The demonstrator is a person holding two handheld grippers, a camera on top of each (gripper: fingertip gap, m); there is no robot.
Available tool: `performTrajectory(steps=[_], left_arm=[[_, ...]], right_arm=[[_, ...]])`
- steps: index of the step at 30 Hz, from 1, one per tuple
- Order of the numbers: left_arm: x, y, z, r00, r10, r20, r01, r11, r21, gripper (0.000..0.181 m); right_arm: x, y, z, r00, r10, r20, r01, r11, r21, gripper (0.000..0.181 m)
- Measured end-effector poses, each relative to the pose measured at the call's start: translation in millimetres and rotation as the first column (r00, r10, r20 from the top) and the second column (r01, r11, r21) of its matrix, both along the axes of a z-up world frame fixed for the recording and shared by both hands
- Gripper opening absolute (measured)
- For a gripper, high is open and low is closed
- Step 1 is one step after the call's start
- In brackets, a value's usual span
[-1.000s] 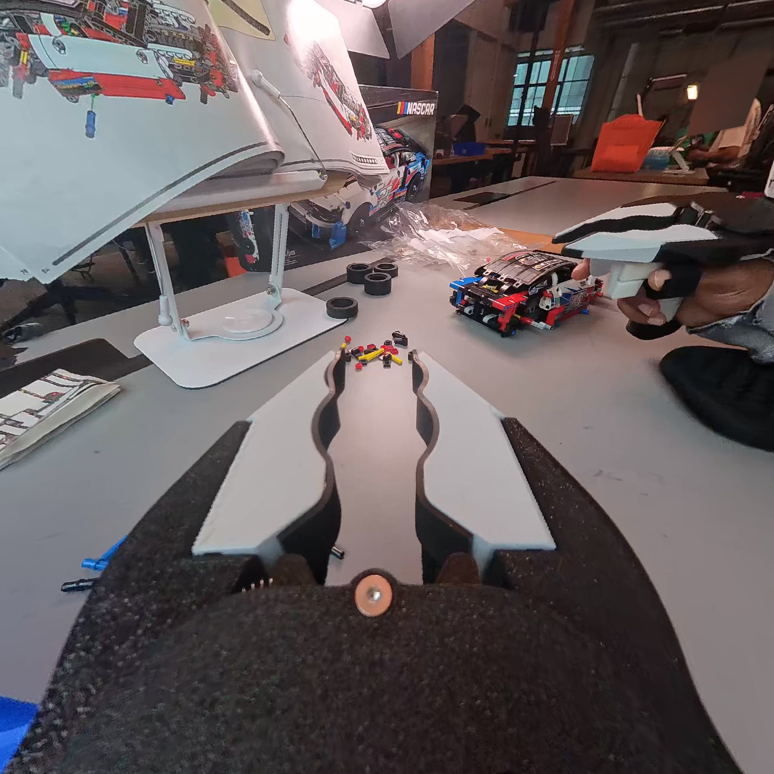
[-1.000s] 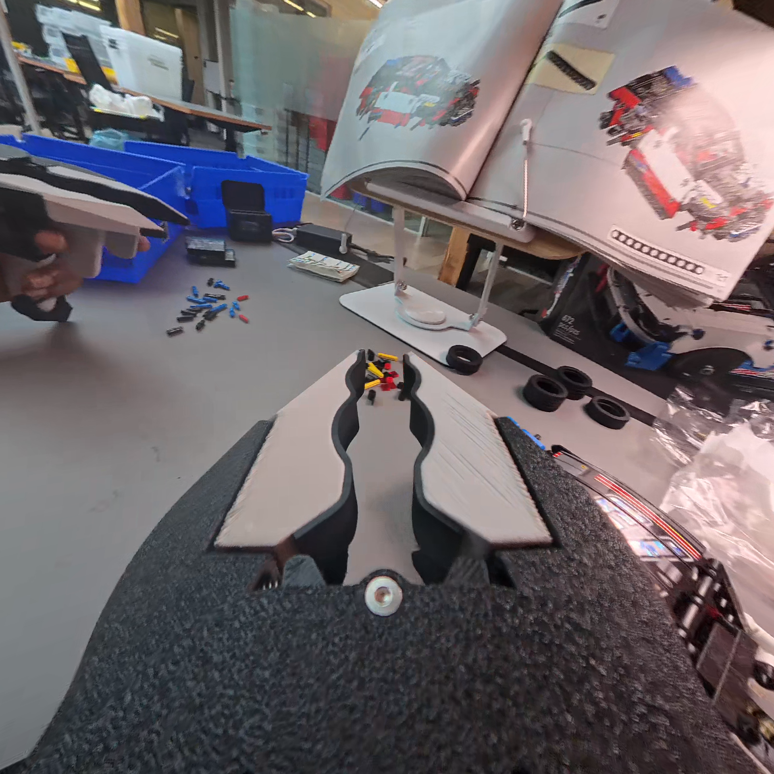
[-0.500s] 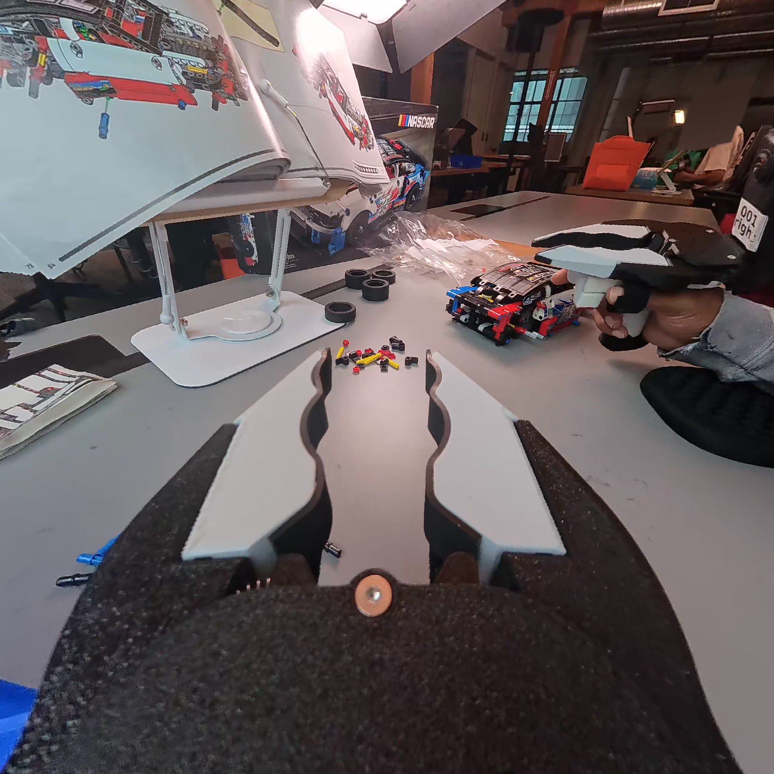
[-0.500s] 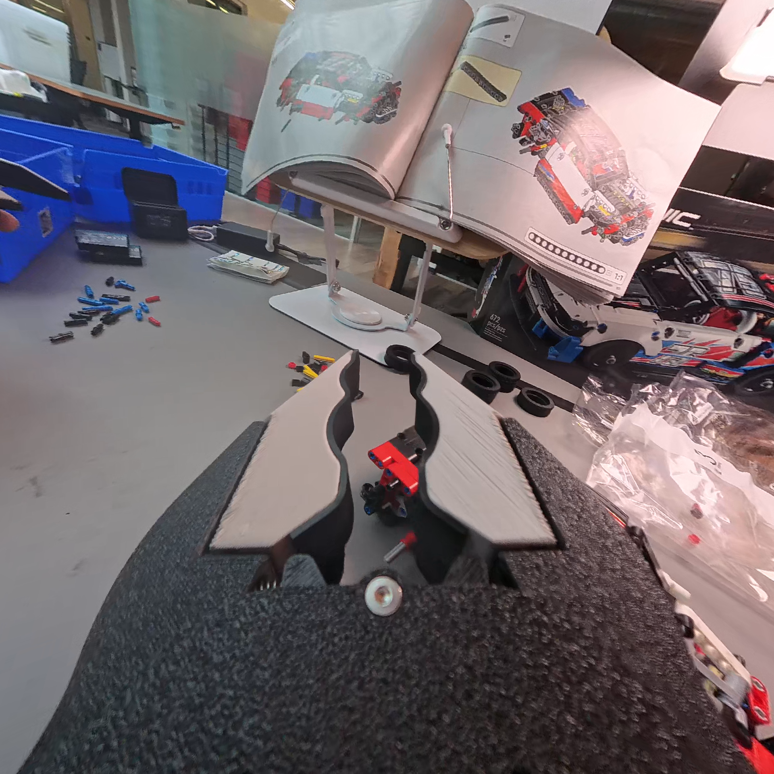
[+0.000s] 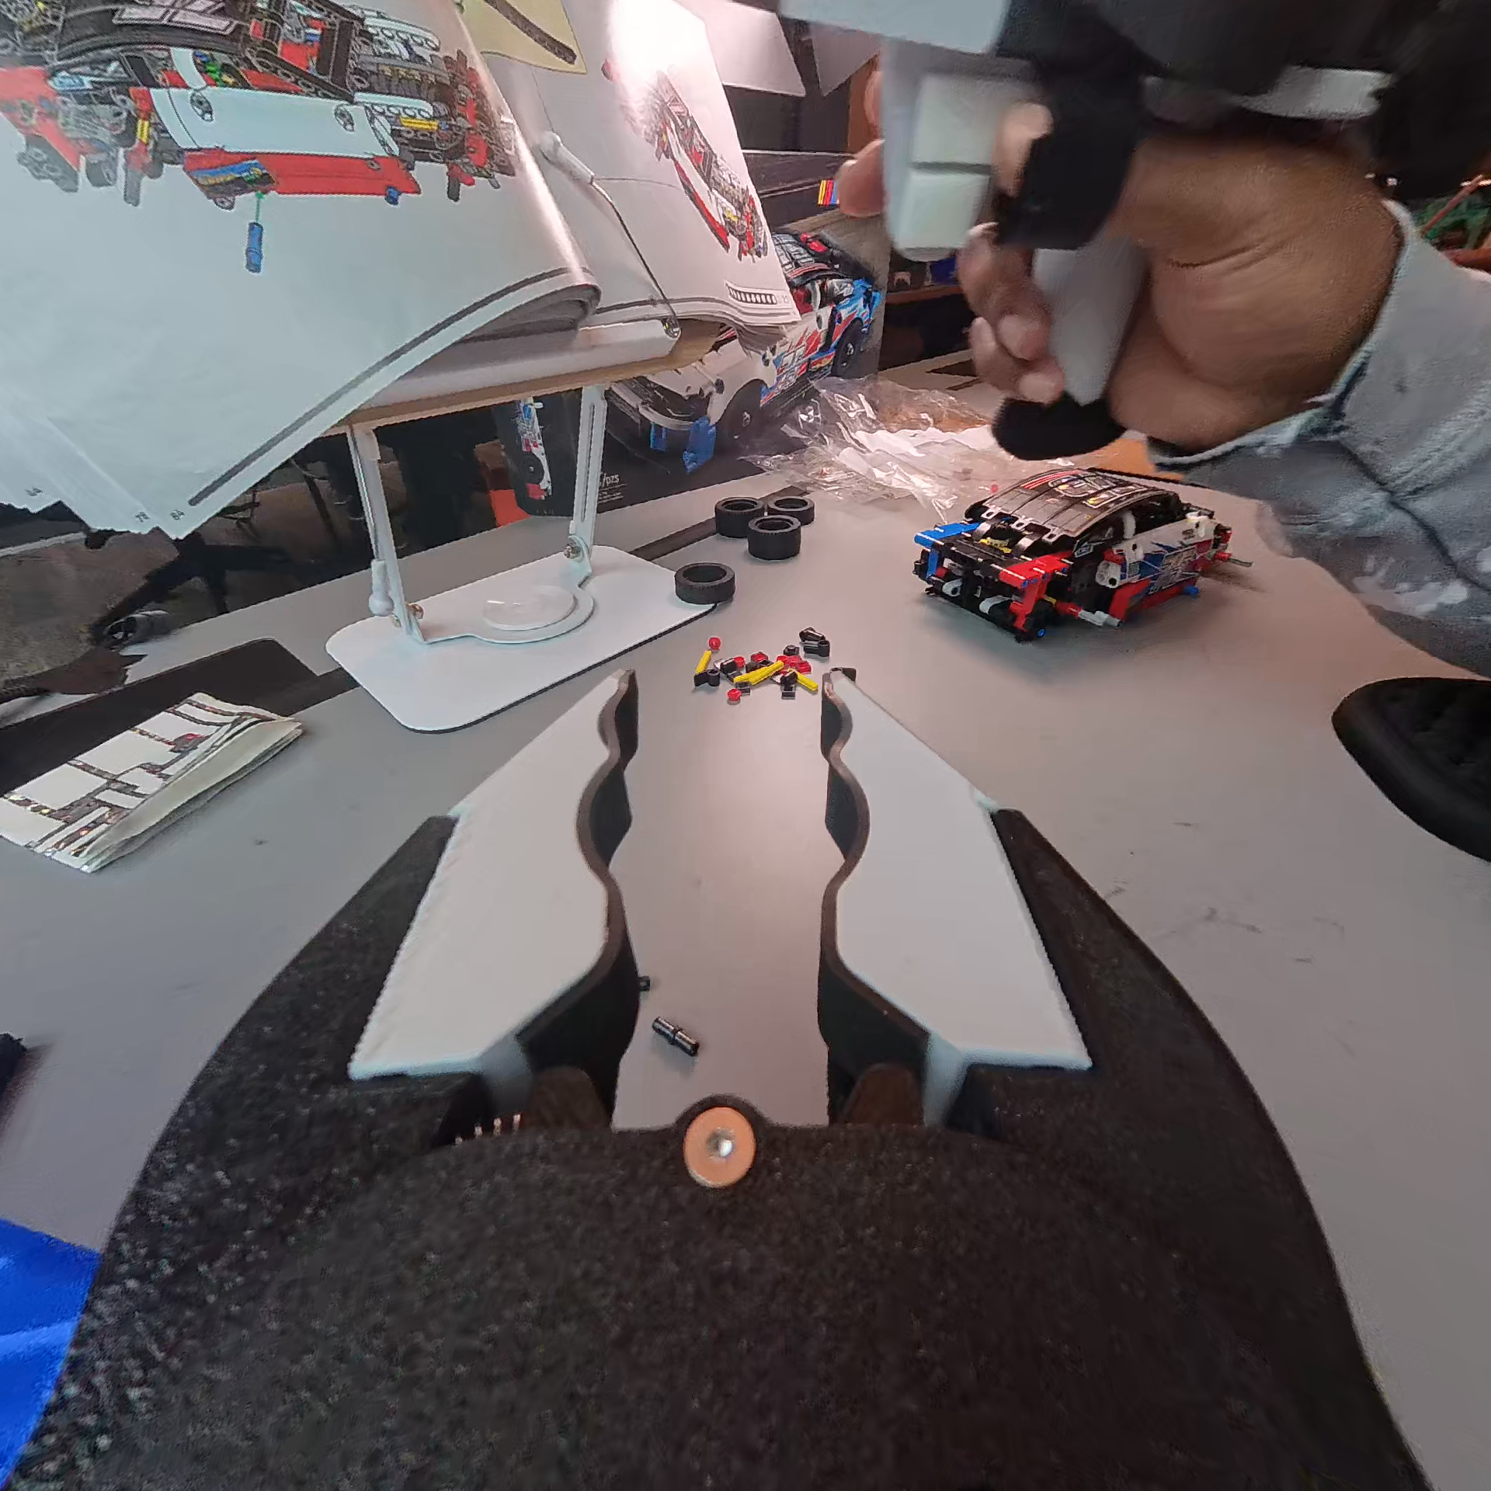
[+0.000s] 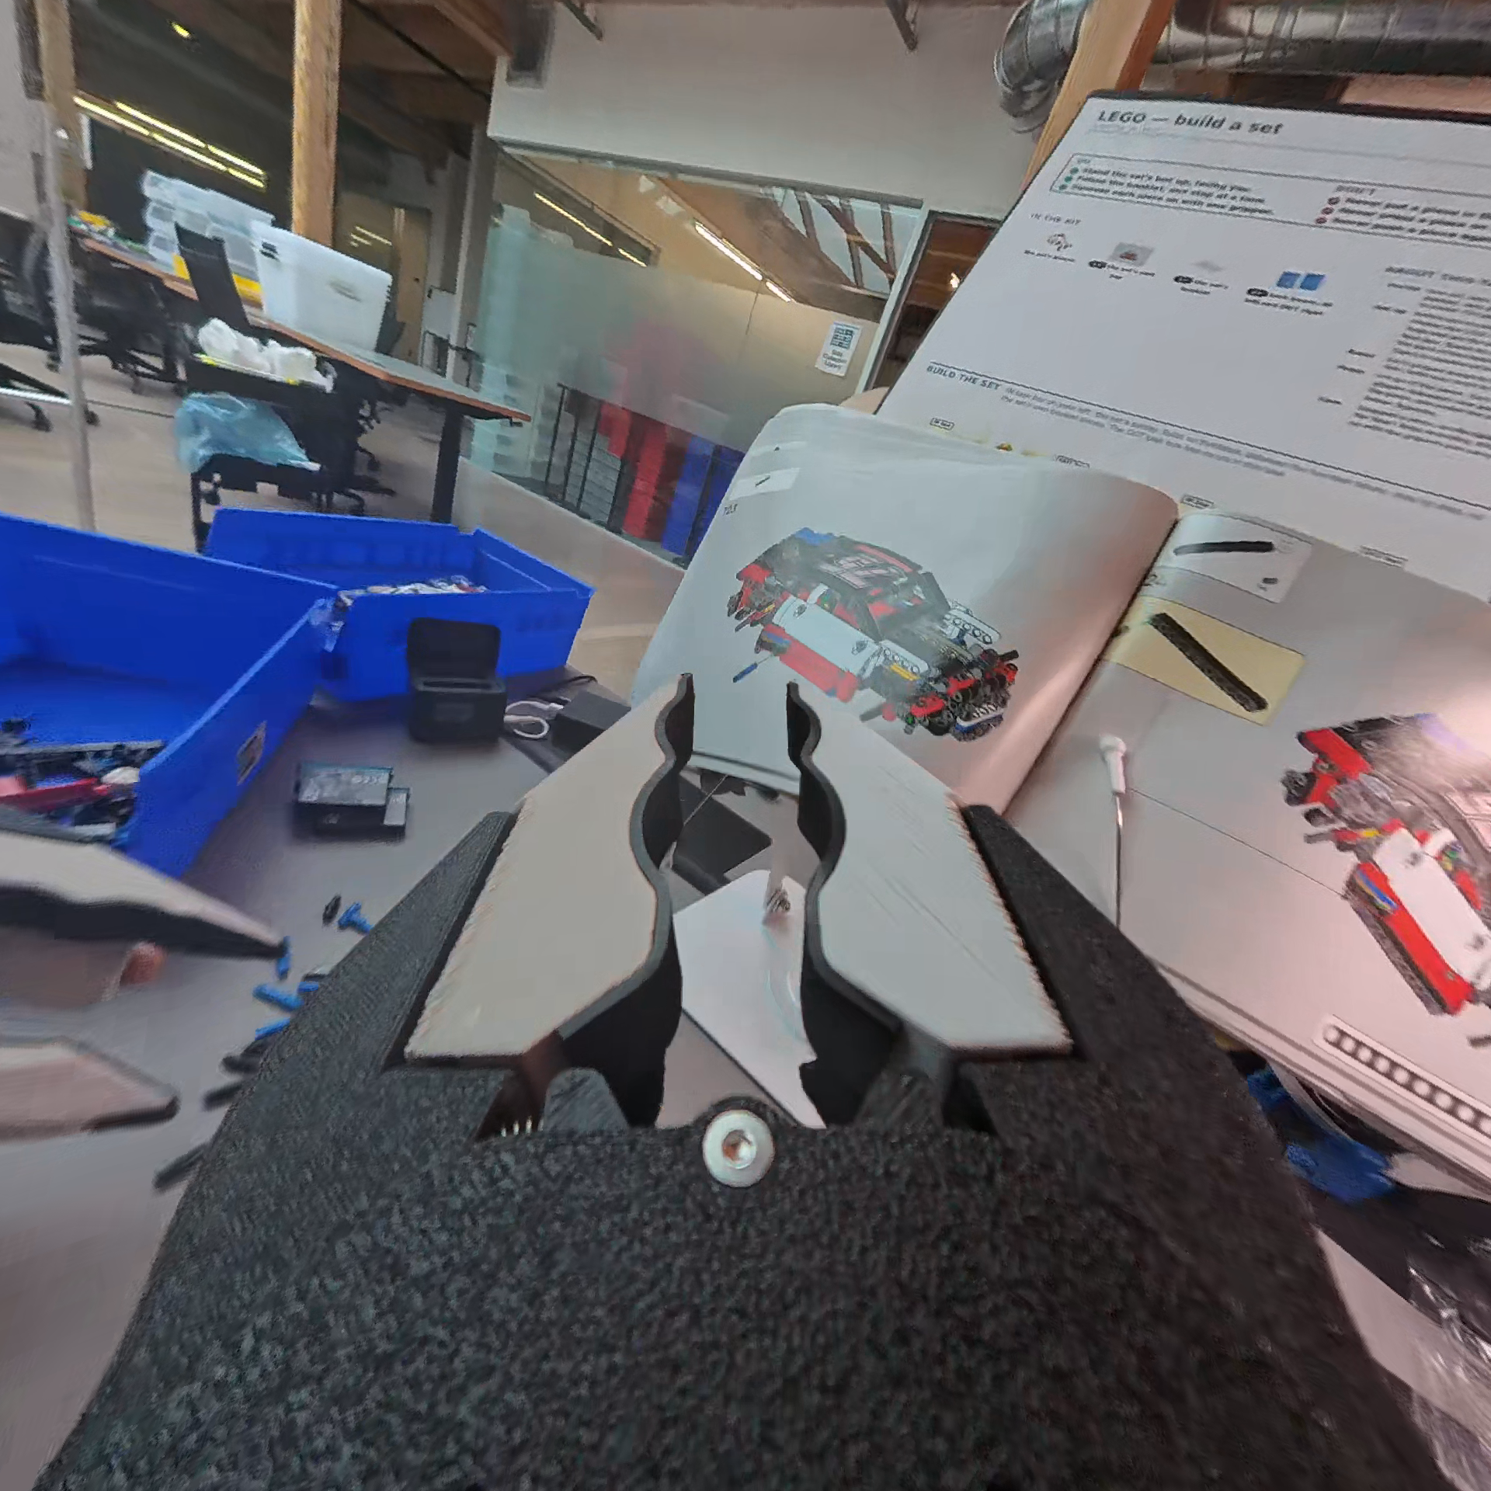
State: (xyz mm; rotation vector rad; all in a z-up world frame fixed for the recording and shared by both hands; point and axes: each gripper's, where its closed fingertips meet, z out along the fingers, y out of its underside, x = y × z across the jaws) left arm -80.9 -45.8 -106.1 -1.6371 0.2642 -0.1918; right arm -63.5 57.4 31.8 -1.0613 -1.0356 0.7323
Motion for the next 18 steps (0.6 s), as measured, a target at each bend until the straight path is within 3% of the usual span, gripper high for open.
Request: performTrajectory(steps=[7,14,18], left_arm=[[-9,0,-1,0.999,0.035,-0.003,-0.035,0.999,0.001,0.043],[-3,0,-3,1.000,0.013,-0.022,-0.013,1.000,-0.011,0.043],[-1,0,-4,1.000,0.005,-0.025,-0.005,1.000,-0.015,0.043]], right_arm=[[-84,63,-25,0.985,-0.172,0.018,0.173,0.983,-0.061,0.025],[-107,72,-42,0.978,-0.207,0.026,0.208,0.974,-0.092,0.024],[-99,78,-45,0.975,-0.222,0.009,0.221,0.967,-0.126,0.024]])
